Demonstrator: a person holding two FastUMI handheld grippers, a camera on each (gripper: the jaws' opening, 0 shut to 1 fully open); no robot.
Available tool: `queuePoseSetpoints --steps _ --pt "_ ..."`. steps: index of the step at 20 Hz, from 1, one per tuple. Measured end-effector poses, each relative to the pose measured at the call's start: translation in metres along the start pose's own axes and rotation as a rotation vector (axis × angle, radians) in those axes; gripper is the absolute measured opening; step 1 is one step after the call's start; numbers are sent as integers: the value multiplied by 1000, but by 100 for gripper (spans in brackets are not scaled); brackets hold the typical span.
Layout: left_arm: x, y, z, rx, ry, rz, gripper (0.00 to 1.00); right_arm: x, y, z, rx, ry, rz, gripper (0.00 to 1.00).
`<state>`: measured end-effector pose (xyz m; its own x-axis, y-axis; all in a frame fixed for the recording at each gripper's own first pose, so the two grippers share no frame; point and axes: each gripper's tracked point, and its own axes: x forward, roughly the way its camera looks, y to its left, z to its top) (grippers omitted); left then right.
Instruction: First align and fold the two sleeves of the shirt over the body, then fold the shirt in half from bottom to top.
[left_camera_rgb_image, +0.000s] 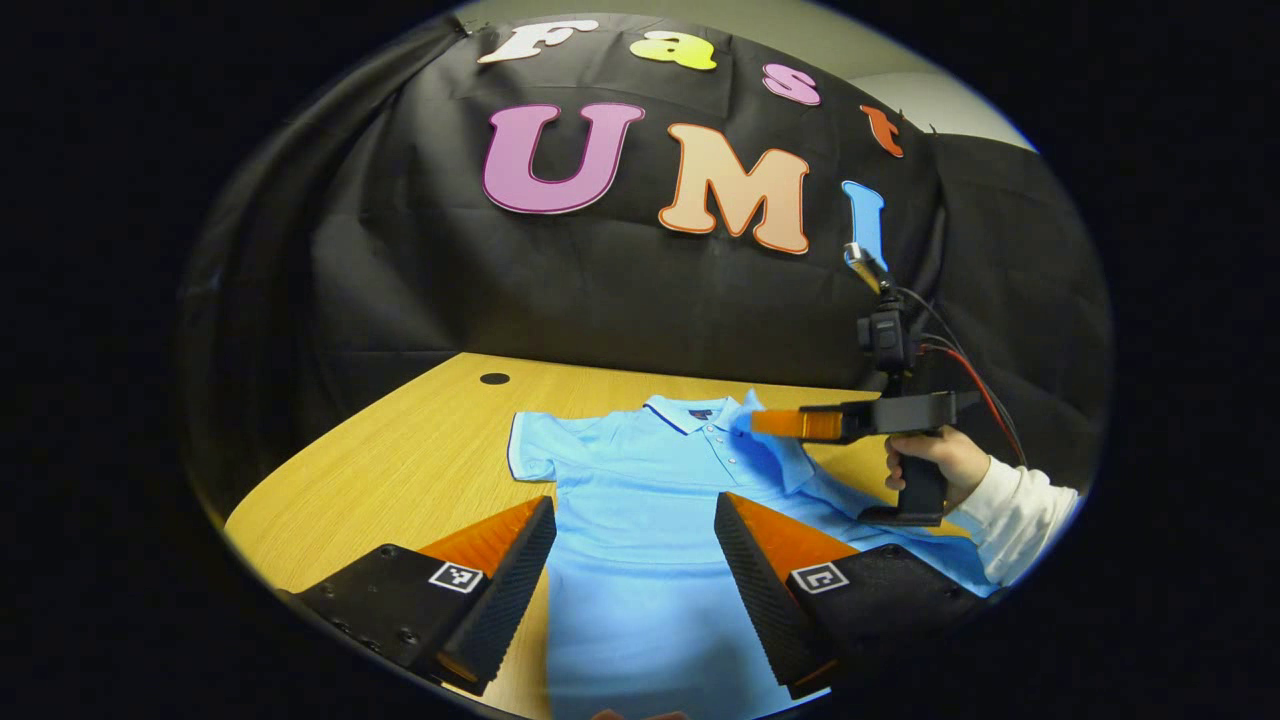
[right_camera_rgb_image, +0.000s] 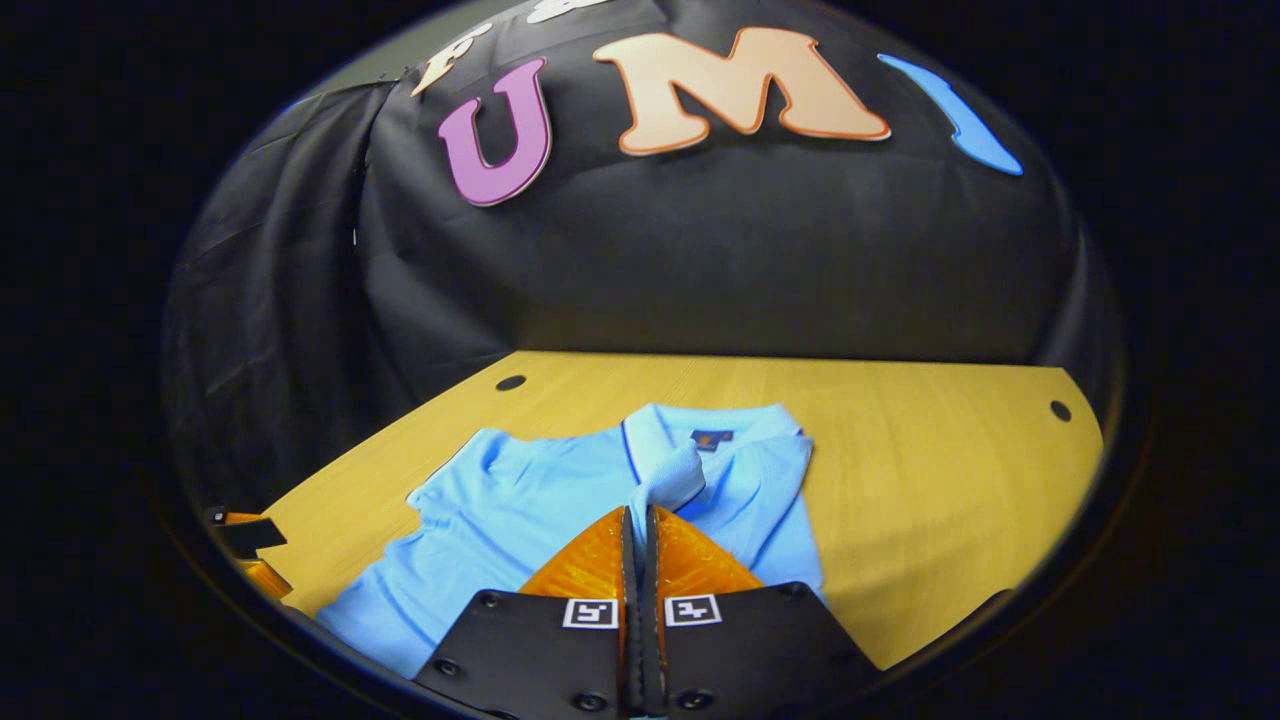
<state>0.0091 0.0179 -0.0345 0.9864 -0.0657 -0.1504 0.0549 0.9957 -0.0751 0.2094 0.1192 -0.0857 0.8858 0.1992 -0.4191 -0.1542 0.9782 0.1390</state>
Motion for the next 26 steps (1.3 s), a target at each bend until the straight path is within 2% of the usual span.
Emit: queuePoseSetpoints --steps 2,3,5,6,9,10,11,12,13,15,20,24,26 --pt "1 1 1 4 -3 1 95 3 10 -8 9 27 27 5" --pt "1 2 3 4 -5 0 95 3 14 -12 13 37 41 11" --pt "2 5 4 -7 -9 -2 95 -4 25 -13 17 50 84 16" --pt "2 8 5 -14 -9 1 95 -9 29 -17 16 65 104 21" --pt "2 21 7 -28 -16 27 95 -29 50 -25 -3 81 183 77" --pt "2 25 9 -33 -18 37 95 -36 57 -31 -14 85 207 77" --pt "3 30 9 -38 -18 46 95 -44 63 -32 -26 78 218 87" --pt "3 35 9 -44 -17 55 95 -56 66 -33 -35 69 232 91" --pt "4 39 7 -47 -13 62 95 -67 68 -31 -43 53 242 98" --pt "7 48 6 -46 -7 76 95 -93 63 -31 -59 21 233 98" --pt "30 66 -1 -52 37 80 94 -150 16 -39 -76 -75 117 98" --pt "61 80 -2 -46 94 66 94 -182 -14 -31 9 -147 76 98" --pt "79 91 -3 -41 133 88 94 -189 -30 -26 7 -173 39 98"
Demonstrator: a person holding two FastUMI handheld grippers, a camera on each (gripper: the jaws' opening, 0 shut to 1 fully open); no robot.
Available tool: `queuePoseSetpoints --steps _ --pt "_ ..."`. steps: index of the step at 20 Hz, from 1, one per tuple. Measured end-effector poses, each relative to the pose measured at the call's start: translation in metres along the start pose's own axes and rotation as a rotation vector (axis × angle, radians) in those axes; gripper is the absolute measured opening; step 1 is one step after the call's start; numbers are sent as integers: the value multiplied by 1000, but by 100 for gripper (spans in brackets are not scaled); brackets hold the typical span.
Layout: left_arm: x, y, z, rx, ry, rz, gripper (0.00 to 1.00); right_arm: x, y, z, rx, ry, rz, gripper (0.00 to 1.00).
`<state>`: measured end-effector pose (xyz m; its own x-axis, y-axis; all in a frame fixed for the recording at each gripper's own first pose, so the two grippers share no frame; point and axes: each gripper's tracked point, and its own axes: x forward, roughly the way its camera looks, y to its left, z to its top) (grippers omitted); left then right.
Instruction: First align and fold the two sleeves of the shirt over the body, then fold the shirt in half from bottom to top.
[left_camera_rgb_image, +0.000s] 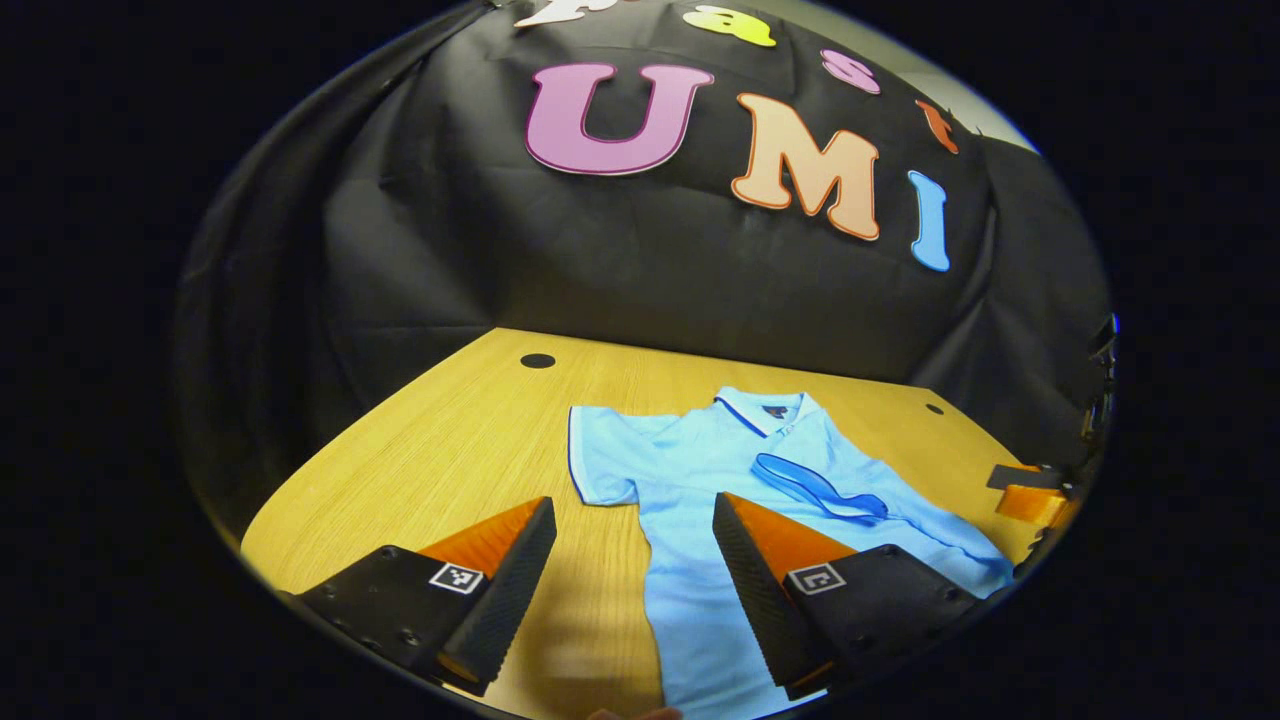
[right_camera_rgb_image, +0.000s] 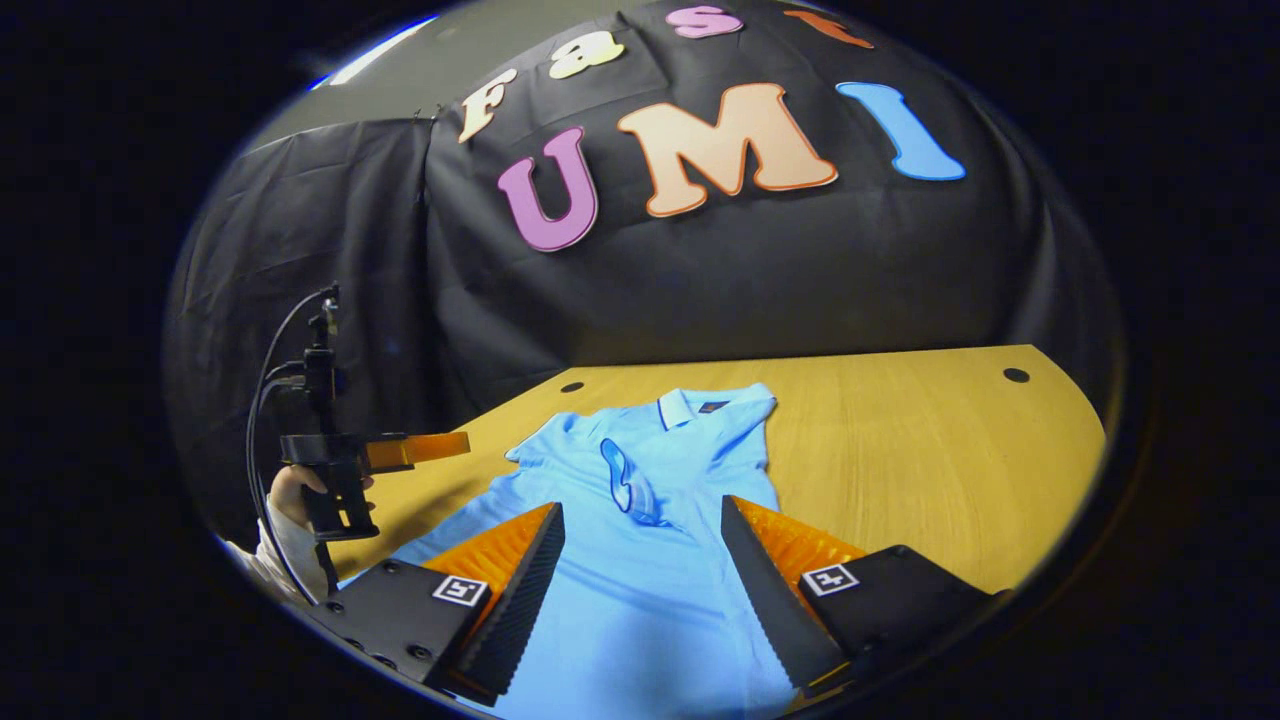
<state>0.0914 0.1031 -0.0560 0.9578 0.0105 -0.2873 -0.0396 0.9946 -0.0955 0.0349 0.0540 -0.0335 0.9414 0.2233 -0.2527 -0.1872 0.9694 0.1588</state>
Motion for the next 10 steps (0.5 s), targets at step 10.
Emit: queuePoseSetpoints --steps 10 --pt "92 21 9 132 144 68 94 -6 -27 -26 -134 72 -76 98"
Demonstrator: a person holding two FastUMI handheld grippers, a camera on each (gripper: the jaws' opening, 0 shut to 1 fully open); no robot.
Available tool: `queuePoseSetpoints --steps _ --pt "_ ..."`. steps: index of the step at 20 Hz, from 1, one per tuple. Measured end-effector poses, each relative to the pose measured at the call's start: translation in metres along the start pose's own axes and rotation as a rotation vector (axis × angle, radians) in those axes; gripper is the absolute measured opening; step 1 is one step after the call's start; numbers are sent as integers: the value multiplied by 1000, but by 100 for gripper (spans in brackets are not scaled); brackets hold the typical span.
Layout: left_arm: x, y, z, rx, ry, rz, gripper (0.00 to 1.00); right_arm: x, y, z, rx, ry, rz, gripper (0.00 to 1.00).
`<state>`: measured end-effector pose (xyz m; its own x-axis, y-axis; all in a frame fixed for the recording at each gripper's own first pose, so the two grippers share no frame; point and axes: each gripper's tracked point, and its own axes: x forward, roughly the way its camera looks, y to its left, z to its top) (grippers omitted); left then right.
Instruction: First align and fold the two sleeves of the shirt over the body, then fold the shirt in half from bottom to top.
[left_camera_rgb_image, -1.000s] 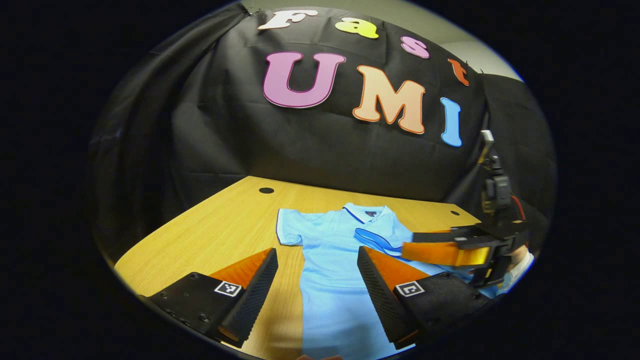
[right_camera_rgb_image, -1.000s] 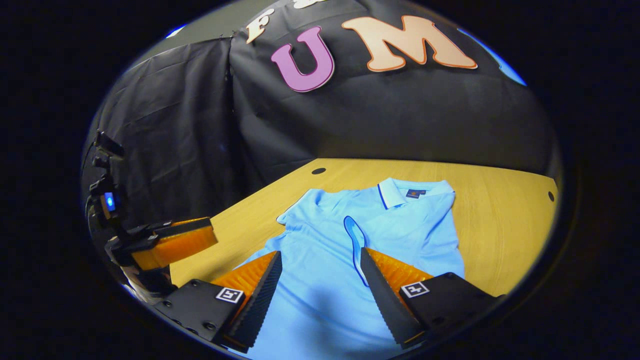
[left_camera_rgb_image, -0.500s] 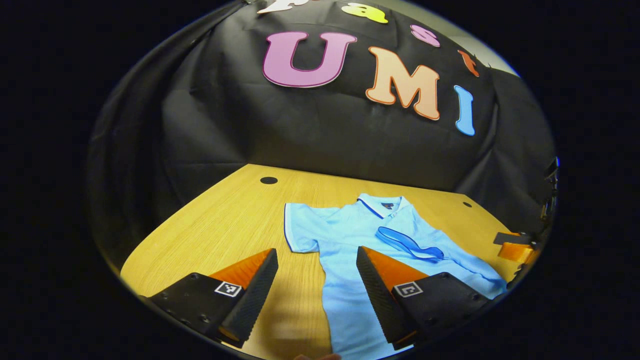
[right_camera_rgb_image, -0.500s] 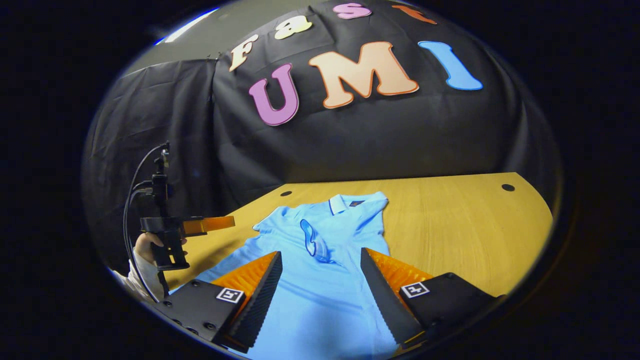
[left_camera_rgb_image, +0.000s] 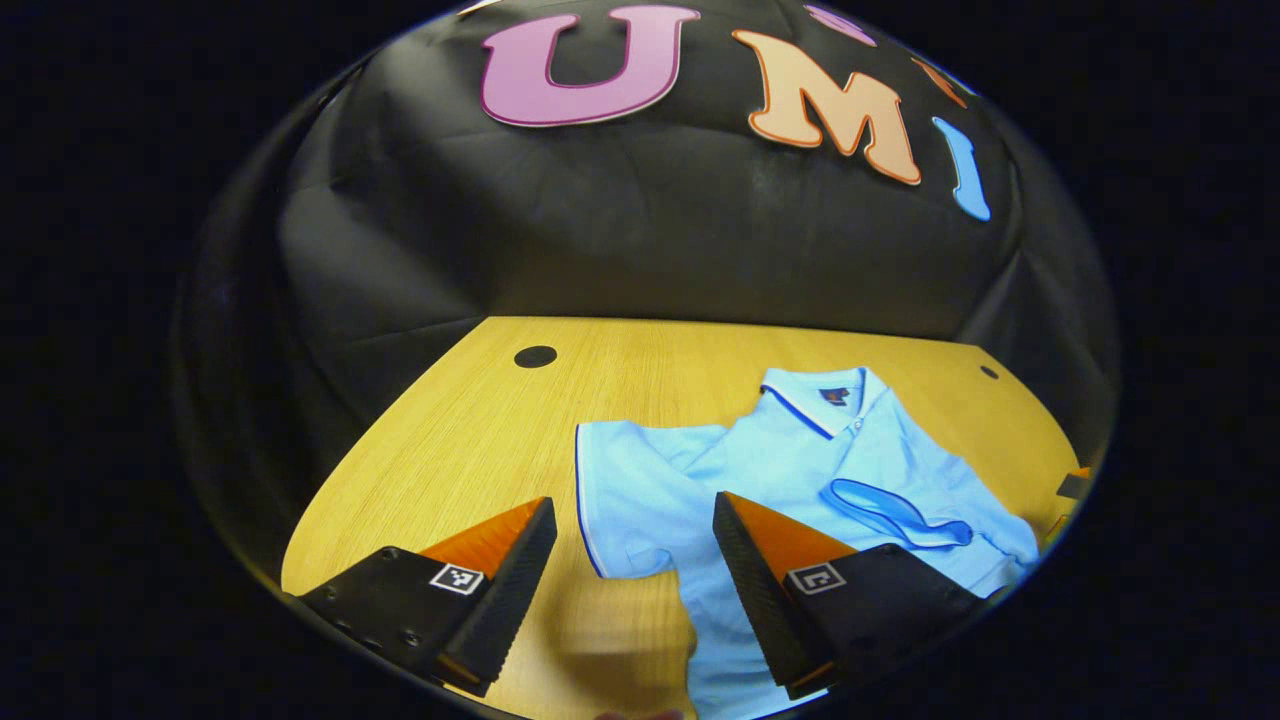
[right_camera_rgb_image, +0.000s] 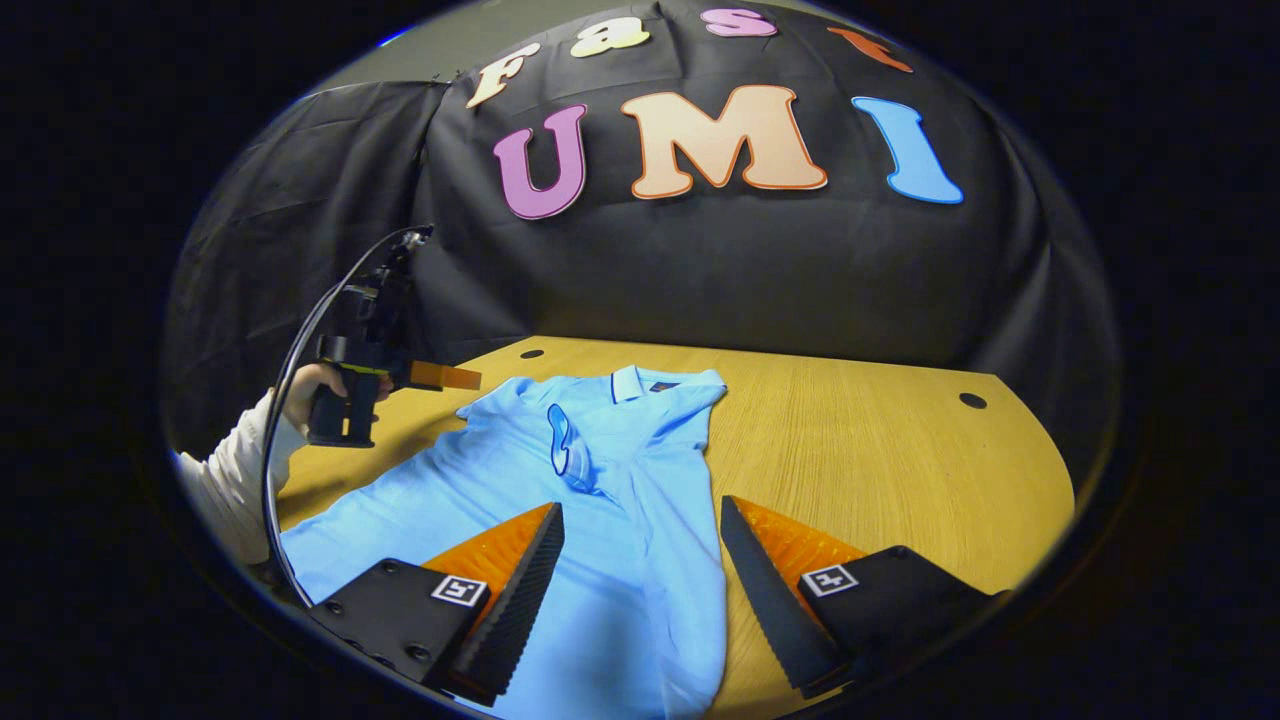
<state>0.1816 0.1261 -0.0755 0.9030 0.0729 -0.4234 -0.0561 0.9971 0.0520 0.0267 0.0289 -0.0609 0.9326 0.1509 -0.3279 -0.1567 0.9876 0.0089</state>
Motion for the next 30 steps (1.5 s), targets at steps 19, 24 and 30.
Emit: queuePoseSetpoints --steps 19,24,30 --pt "39 -6 -24 5 112 -70 77 -31 -43 31 153 -105 -67 98" --pt "38 -18 -25 -17 111 -115 18 -27 -36 27 140 -89 -56 98" --pt "35 -21 -15 -102 36 -154 0 -30 -32 30 138 -98 -48 98"
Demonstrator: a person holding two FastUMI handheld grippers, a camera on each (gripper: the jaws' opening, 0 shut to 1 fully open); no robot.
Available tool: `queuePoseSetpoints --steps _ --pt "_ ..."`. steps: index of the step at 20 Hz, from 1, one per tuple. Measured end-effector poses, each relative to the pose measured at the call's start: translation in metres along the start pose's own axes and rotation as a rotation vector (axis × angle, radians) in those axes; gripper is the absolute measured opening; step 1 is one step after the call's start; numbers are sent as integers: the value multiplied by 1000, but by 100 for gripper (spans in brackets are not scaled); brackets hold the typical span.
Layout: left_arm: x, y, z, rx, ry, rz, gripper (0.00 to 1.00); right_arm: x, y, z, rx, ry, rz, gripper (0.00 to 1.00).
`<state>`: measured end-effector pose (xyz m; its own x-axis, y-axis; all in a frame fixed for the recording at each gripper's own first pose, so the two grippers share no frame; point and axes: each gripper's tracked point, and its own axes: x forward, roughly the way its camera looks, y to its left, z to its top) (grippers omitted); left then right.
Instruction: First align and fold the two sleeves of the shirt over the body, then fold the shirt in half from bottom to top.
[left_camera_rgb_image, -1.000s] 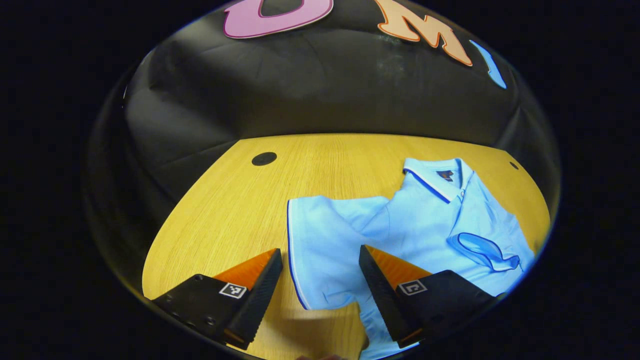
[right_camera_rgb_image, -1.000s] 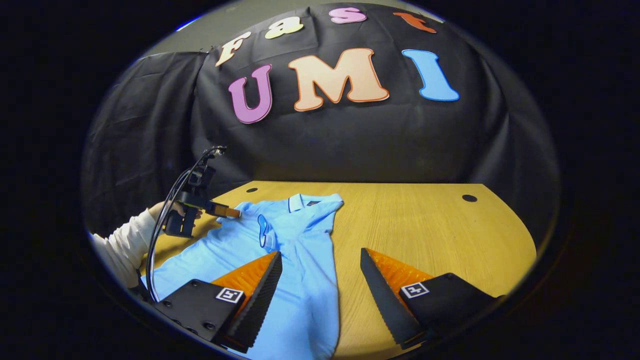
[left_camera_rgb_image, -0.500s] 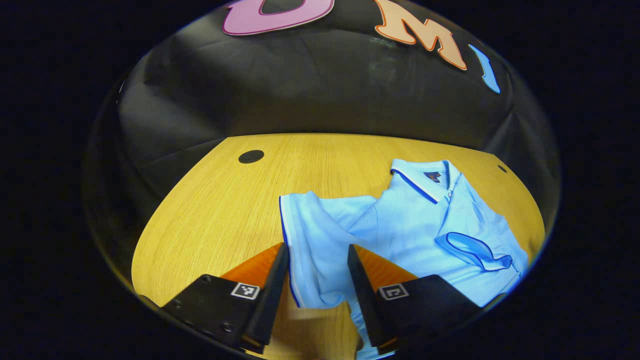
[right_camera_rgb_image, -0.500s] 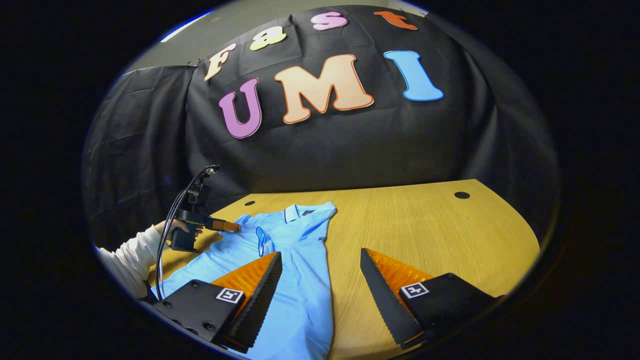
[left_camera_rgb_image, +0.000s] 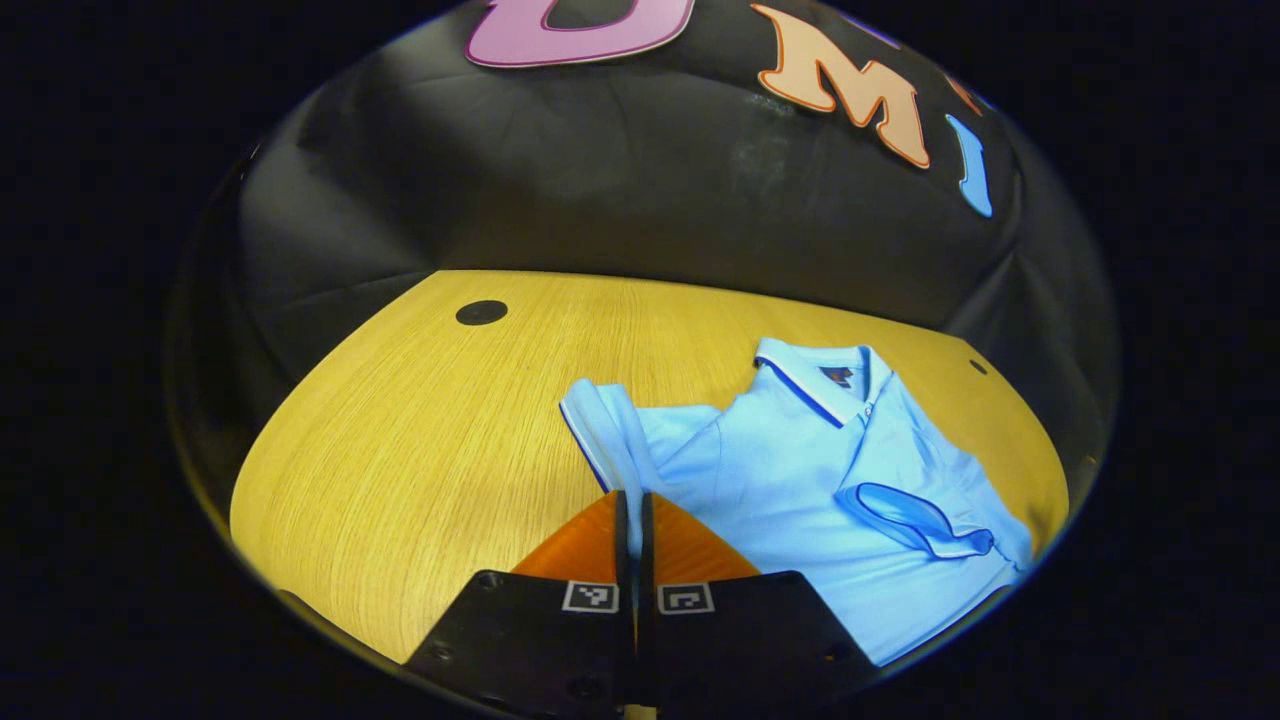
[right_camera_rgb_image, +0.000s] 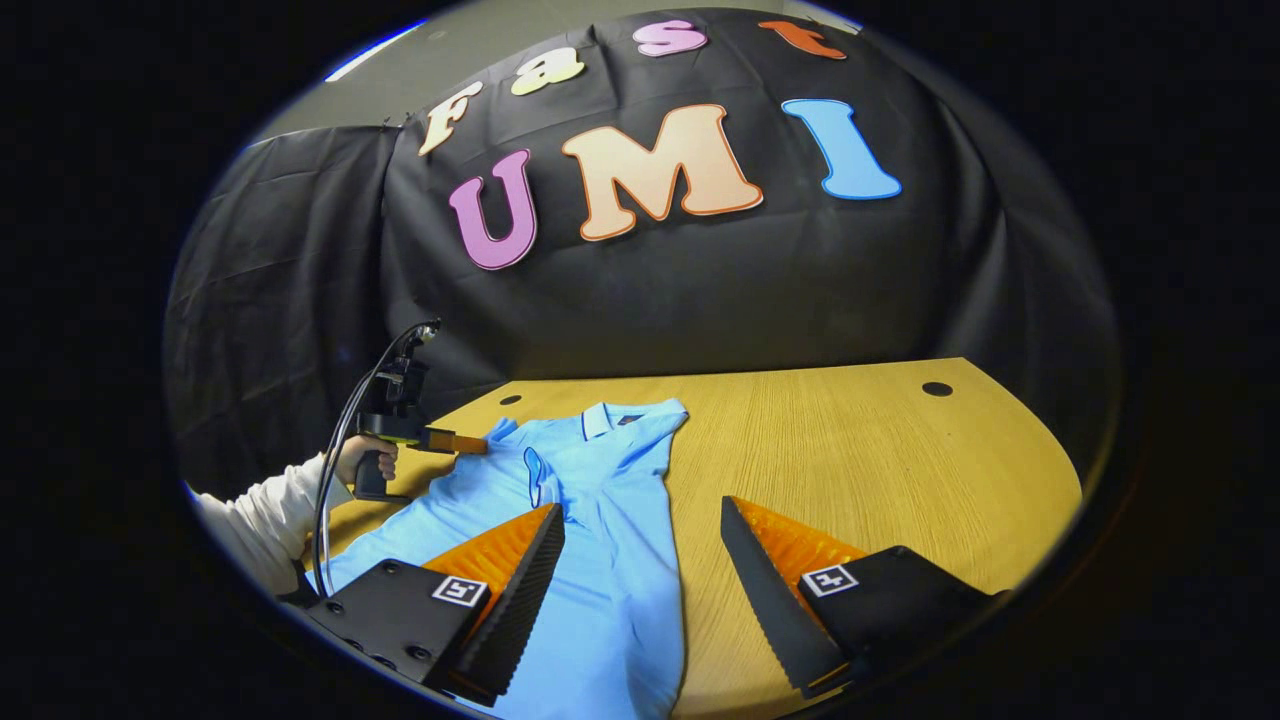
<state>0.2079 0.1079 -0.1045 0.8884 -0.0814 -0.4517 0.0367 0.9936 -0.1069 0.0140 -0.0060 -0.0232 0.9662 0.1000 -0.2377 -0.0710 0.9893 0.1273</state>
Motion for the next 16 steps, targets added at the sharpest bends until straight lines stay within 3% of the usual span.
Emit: queuePoseSetpoints --steps 6,11,16 --pt "-22 -30 32 -11 -86 -77 0 -3 -1 4 0 -16 -4 98" --pt "-52 -89 59 18 -131 -203 0 -3 -3 3 6 -11 -9 98" --pt "-70 -159 56 152 -148 -302 0 -7 4 5 7 -22 -1 98"
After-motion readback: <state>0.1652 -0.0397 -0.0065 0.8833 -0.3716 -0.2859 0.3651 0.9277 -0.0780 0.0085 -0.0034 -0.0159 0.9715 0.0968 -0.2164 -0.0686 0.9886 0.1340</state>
